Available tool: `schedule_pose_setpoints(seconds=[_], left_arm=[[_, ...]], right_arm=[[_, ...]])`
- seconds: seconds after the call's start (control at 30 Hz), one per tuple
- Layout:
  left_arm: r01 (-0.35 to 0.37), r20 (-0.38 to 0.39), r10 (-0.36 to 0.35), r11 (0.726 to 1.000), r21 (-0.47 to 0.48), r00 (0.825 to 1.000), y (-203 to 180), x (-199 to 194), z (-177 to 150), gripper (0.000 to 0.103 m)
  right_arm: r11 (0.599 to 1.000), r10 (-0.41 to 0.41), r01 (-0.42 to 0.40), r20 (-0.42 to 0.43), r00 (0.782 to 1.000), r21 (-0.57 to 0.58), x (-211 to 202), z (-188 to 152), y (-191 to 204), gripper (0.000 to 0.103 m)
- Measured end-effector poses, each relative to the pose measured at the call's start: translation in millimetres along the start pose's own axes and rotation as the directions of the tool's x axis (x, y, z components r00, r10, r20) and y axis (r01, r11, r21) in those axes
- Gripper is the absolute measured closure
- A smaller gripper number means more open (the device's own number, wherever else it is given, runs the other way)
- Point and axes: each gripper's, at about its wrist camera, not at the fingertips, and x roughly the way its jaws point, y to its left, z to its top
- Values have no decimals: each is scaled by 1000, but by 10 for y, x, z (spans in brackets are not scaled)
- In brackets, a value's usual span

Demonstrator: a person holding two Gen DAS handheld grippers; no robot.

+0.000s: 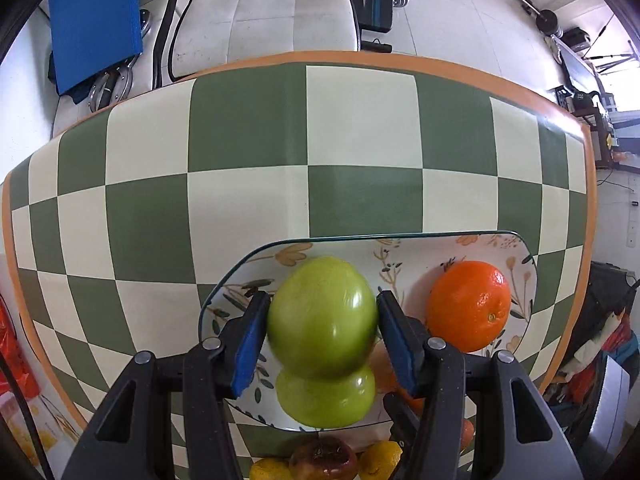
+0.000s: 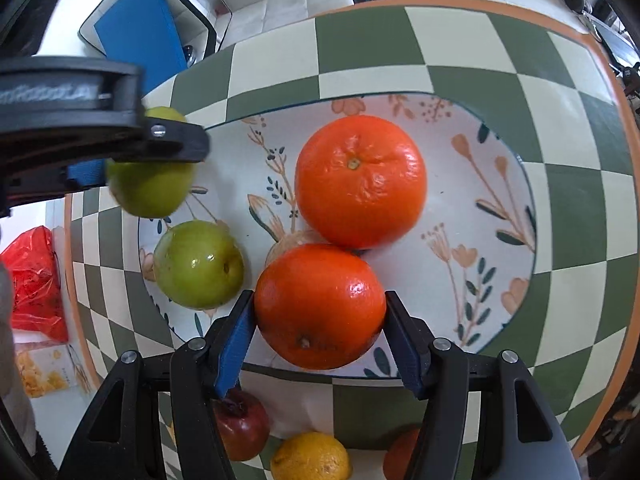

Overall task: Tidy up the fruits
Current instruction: 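Place both fruits on the plate beside the first pair and release, then withdraw both tools from the plate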

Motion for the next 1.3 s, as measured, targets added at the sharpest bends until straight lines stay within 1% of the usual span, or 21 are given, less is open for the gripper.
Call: schedule_pose_setpoints(seconds=[0.03, 0.07, 0.1, 0.13, 0.17, 0.2, 0.23, 0.27, 0.33, 0.4, 0.43, 0.47, 0.6, 0.67, 0.73, 0.87, 0.97, 1.07, 1.1, 1.13, 1.3], left_arm=[[2, 5, -2, 1000, 3, 1000, -2, -18, 13, 50], [2, 13, -2, 1000, 6, 1000, -2, -48, 8, 46], [5, 18, -6, 1000, 4, 1000, 4, -72, 1, 36], [9, 20, -9, 1000, 1, 1000, 15, -99, -3, 30], [13, 31, -13, 1000, -5, 999, 33, -134, -17, 22], [15, 43, -15, 1000, -8, 999, 44, -160, -35, 18], [14, 50, -13, 1000, -9, 999, 46, -178, -49, 17], [2, 63, -1, 1000, -11, 998, 63, -216, -94, 17], [-19, 88, 20, 1000, -14, 996, 86, -280, -168, 17], [-47, 133, 49, 999, -20, 990, 119, -370, -298, 17], [-61, 154, 65, 998, -29, 986, 141, -409, -367, 17], [-80, 171, 85, 996, -37, 982, 164, -443, -435, 17], [-126, 238, 136, 990, -55, 962, 196, -572, -756, 17], [-130, 267, 141, 990, -60, 953, 193, -630, -911, 17], [-136, 284, 147, 989, -59, 947, 177, -685, -1053, 17], [-139, 327, 153, 988, -65, 933, 142, -819, -1335, 17], [-139, 369, 155, 988, -69, 917, 111, -949, -1560, 17], [-141, 409, 158, 987, -72, 899, 81, -1099, -1767, 17], [-147, 431, 162, 987, -69, 888, 67, -1160, -1843, 17], [-147, 445, 160, 987, -64, 881, 50, -1218, -1914, 17], [-148, 497, 157, 987, -58, 853, -1, -1454, -2212, 17]], right_arm=[[1000, 0, 0, 7, 1000, 0, 4, -7, -8, 38], [1000, 5, -5, 6, 1000, 1, 5, -8, -17, 37], [1000, 15, -15, 2, 1000, 9, 5, -9, -39, 37], [1000, 25, -25, 1, 1000, 13, 23, -12, -53, 37], [999, 41, -41, 0, 999, 20, 11, -12, -75, 35], [999, 45, -45, -4, 999, 22, -5, -12, -93, 31], [999, 46, -46, -6, 999, 23, -45, -27, -129, 24], [999, 48, -48, 1, 999, 25, -81, -33, -152, 22], [999, 34, -35, 5, 999, 16, -136, -48, -174, 22], [1000, 25, -25, 7, 1000, 17, -205, -73, -215, 18], [1000, 18, -19, 14, 1000, 17, -244, -85, -229, 12], [1000, -8, 7, 27, 1000, 10, -300, -106, -247, 9], [994, -103, 104, 74, 992, -20, -511, -169, -312, 8], [989, -140, 143, 93, 986, -29, -583, -216, -343, 6], [986, -159, 163, 109, 981, -31, -636, -273, -348, 6], [983, -174, 180, 144, 974, -27, -781, -395, -357, 6], [982, -180, 187, 179, 967, -24, -943, -506, -345, 6], [980, -190, 200, 212, 958, -25, -1104, -621, -309, 6], [978, -194, 205, 225, 955, -26, -1170, -666, -300, 6], [977, -199, 211, 237, 951, -29, -1231, -713, -290, 6], [973, -202, 225, 305, 931, -42, -1572, -967, -218, 6]])
